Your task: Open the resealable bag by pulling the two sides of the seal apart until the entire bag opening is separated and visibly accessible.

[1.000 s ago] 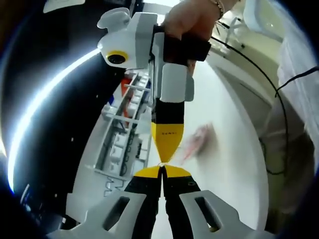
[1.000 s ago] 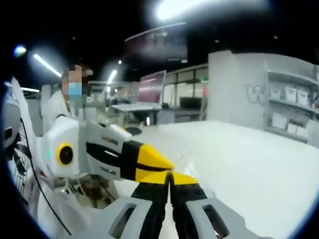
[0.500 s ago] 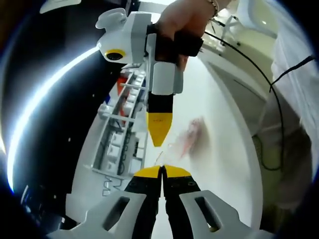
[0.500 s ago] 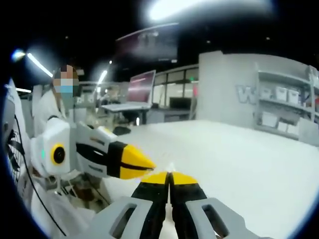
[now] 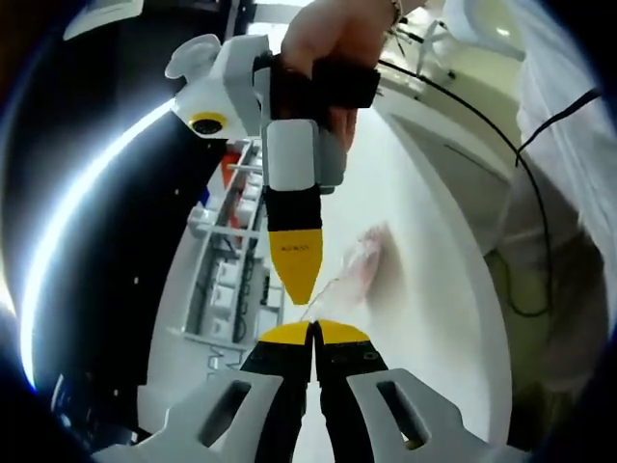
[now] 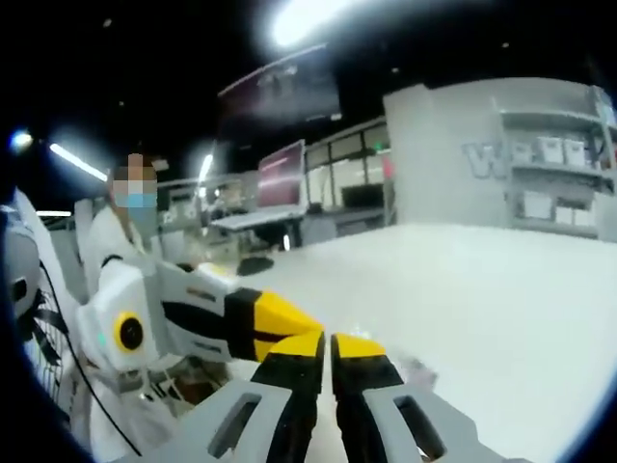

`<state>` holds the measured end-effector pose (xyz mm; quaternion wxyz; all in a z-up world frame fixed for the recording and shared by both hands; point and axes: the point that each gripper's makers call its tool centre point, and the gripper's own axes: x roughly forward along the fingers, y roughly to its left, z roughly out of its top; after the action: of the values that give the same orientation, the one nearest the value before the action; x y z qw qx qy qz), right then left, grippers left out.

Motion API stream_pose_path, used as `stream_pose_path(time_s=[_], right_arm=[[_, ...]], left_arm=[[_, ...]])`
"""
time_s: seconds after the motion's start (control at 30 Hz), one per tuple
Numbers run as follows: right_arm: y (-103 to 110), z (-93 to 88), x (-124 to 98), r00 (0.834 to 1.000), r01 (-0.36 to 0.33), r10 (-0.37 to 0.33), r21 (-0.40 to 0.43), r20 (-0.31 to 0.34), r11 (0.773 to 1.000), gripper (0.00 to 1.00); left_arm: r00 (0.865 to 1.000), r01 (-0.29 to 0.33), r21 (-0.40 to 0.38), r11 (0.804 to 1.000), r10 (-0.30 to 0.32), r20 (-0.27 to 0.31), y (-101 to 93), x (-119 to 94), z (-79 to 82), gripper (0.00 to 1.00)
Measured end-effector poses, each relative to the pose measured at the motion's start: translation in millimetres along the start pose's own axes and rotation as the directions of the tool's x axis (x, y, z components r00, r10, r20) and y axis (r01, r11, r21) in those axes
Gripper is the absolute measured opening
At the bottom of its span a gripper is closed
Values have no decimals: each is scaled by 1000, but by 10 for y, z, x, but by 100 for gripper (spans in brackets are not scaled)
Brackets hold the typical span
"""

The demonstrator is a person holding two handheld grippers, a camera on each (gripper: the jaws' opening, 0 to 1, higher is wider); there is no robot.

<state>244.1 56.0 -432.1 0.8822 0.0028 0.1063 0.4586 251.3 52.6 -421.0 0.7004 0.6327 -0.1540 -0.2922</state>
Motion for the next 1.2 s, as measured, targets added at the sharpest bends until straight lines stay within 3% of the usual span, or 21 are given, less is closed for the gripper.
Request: stream_pose_path(time_s=[0.37, 0.43, 0.57, 0.7, 0.87, 0.93, 1.03, 1.2], right_arm=[[37, -76, 37, 999, -39, 41, 55, -34, 998, 0], [40, -80, 38, 999, -35, 36, 36, -38, 999, 0], [-54, -50, 0, 998, 48, -53, -107, -41, 993, 0], [-158, 32, -66, 991, 129, -133, -181, -13, 975, 0], [-239, 56, -134, 985, 173, -174, -163, 13, 971, 0], [-196, -43, -116, 991, 128, -132, -104, -30, 986, 0], [-93, -51, -62, 999, 45, -45, -5, -25, 999, 0], [-53, 99, -51, 999, 35, -36, -54, -24, 998, 5]], left_arm=[[1000, -5, 65, 998, 4, 15, 45, 10, 47, 0], [1000, -1, 64, 998, 0, 16, 48, 12, 45, 0], [1000, 1, 64, 998, -1, 10, 52, -1, 27, 0], [1000, 7, 65, 998, -7, 1, 28, -10, 4, 0], [1000, 10, 64, 998, -10, -1, 15, -12, 24, 0], [1000, 8, 67, 998, -8, 0, 24, -8, 31, 0], [1000, 6, 97, 995, -6, 1, 71, 38, 48, 0], [1000, 2, 123, 992, -3, 10, 87, 14, 74, 0]])
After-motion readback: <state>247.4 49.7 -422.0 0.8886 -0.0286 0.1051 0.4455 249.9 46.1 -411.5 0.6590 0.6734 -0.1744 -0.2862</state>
